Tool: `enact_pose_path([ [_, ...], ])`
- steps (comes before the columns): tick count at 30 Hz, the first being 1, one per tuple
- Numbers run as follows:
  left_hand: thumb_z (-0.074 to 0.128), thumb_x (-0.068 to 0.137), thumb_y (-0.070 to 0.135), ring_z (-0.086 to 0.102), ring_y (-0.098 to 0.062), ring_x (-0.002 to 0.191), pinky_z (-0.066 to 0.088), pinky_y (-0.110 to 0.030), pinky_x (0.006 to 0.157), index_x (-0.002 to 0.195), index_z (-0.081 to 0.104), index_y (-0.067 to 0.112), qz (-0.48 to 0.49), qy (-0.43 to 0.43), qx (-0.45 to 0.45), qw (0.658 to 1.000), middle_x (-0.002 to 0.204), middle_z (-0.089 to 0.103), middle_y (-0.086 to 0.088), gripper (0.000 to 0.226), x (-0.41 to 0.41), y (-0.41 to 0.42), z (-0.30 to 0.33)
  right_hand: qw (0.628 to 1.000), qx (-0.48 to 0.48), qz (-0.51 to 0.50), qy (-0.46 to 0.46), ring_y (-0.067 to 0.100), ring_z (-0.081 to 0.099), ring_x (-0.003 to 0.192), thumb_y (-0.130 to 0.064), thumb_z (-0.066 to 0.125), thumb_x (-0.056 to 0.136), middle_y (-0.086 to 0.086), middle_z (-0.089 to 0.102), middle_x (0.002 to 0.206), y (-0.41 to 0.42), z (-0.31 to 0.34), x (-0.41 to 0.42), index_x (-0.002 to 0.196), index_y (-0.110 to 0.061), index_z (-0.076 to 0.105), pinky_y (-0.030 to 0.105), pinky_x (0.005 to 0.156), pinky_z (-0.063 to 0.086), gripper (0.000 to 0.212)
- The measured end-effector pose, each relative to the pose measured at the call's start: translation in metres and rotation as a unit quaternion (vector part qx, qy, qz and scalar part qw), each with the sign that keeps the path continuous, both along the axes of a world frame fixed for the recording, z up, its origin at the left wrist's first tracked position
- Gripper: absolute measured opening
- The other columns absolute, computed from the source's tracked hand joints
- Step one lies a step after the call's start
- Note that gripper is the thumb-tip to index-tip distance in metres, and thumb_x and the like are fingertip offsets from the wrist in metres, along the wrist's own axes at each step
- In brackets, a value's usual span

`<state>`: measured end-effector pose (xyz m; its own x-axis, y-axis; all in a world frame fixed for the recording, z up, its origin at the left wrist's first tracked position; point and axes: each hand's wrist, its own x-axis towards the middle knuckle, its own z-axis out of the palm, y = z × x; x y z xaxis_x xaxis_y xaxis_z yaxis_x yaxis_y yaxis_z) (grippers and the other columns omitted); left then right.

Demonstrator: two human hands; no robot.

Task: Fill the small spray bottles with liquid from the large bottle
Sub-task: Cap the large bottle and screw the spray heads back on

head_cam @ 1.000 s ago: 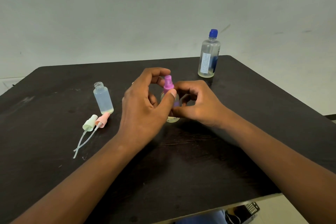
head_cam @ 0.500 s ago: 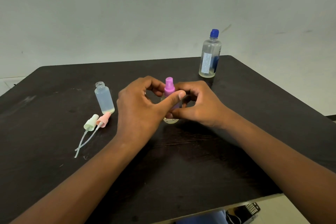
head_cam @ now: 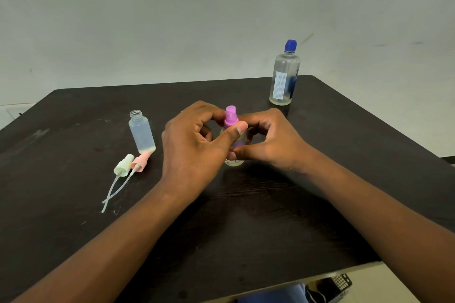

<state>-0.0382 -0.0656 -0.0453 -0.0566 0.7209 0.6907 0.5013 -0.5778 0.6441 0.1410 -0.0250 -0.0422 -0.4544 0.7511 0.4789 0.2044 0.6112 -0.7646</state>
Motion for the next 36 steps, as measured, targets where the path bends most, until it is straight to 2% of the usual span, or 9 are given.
enact_pose_path([
  [3,0.079,0.086,0.041,0.053,-0.012,0.054,0.041,-0.018,0.053,0.093,0.078,0.022,-0.007,0.0,0.004,1.0,0.092,0.072,0.014,0.02,0.0,0.001,-0.002,1.0,0.001,0.0,-0.002,0.041,0.072,0.078,-0.013,0.09,0.073,0.011,0.08,0.087,-0.001,0.0,0.0,0.105,-0.031,0.079,0.056,0.071,0.057,0.038],
  [7,0.077,0.087,0.04,0.051,-0.011,0.052,0.038,-0.018,0.052,0.096,0.08,0.022,-0.009,-0.002,0.011,1.0,0.093,0.074,0.015,0.021,-0.001,0.003,-0.004,1.0,0.0,0.001,-0.002,0.016,0.069,0.076,-0.011,0.091,0.072,0.009,0.08,0.085,-0.001,-0.001,0.0,0.105,-0.027,0.08,0.037,0.071,0.055,0.038],
  [12,0.074,0.088,0.039,0.05,-0.008,0.054,0.036,-0.016,0.054,0.101,0.081,0.021,-0.005,0.009,0.018,1.0,0.093,0.074,0.015,0.023,-0.001,0.003,-0.004,1.0,0.005,-0.014,-0.005,0.03,0.07,0.074,-0.013,0.091,0.073,0.013,0.079,0.085,0.002,-0.002,0.001,0.106,-0.018,0.082,0.045,0.069,0.054,0.035],
  [17,0.075,0.091,0.034,0.048,-0.01,0.053,0.034,-0.016,0.054,0.101,0.082,0.02,-0.009,0.019,0.022,1.0,0.091,0.075,0.012,0.018,-0.002,0.004,-0.005,1.0,-0.007,-0.007,-0.008,0.012,0.069,0.076,-0.008,0.092,0.073,0.002,0.08,0.083,0.003,-0.005,0.002,0.104,-0.012,0.083,0.037,0.07,0.054,0.032],
  [23,0.076,0.093,0.031,0.047,-0.011,0.054,0.035,-0.016,0.054,0.101,0.082,0.02,-0.024,0.013,0.015,1.0,0.094,0.075,0.012,0.015,-0.003,0.005,-0.006,1.0,-0.001,0.007,0.0,0.032,0.074,0.079,-0.011,0.091,0.074,0.011,0.081,0.088,0.003,-0.005,0.005,0.101,-0.011,0.082,0.051,0.075,0.057,0.029],
  [29,0.074,0.091,0.047,0.056,-0.015,0.059,0.045,-0.026,0.053,0.108,0.08,0.025,-0.015,0.01,0.007,1.0,0.102,0.074,0.015,0.028,-0.003,0.005,-0.003,1.0,-0.004,-0.003,0.014,0.046,0.069,0.088,-0.009,0.09,0.077,0.017,0.079,0.096,0.006,-0.008,0.005,0.115,-0.018,0.079,0.057,0.075,0.054,0.04],
  [31,0.075,0.091,0.045,0.059,-0.016,0.063,0.05,-0.029,0.055,0.113,0.077,0.025,-0.002,0.02,0.01,1.0,0.107,0.073,0.015,0.029,-0.002,0.003,-0.001,1.0,0.002,-0.019,0.02,0.045,0.068,0.088,-0.014,0.09,0.077,0.016,0.079,0.097,0.008,-0.01,0.004,0.114,-0.02,0.08,0.056,0.072,0.055,0.039],
  [33,0.076,0.093,0.038,0.061,-0.016,0.064,0.052,-0.027,0.057,0.12,0.073,0.025,0.002,0.03,0.014,0.999,0.113,0.07,0.014,0.03,-0.001,0.001,0.0,0.999,0.003,-0.04,0.029,0.035,0.071,0.082,-0.024,0.09,0.075,0.014,0.079,0.096,0.011,-0.011,0.004,0.112,-0.02,0.08,0.048,0.069,0.055,0.038],
  [36,0.077,0.094,0.031,0.064,-0.016,0.061,0.05,-0.023,0.059,0.126,0.069,0.03,0.004,0.03,0.01,1.0,0.118,0.067,0.015,0.033,-0.001,0.001,0.002,0.996,-0.014,-0.075,0.046,0.018,0.076,0.084,-0.037,0.091,0.07,0.005,0.081,0.095,0.013,-0.012,0.003,0.108,-0.024,0.079,0.04,0.077,0.059,0.042],
])
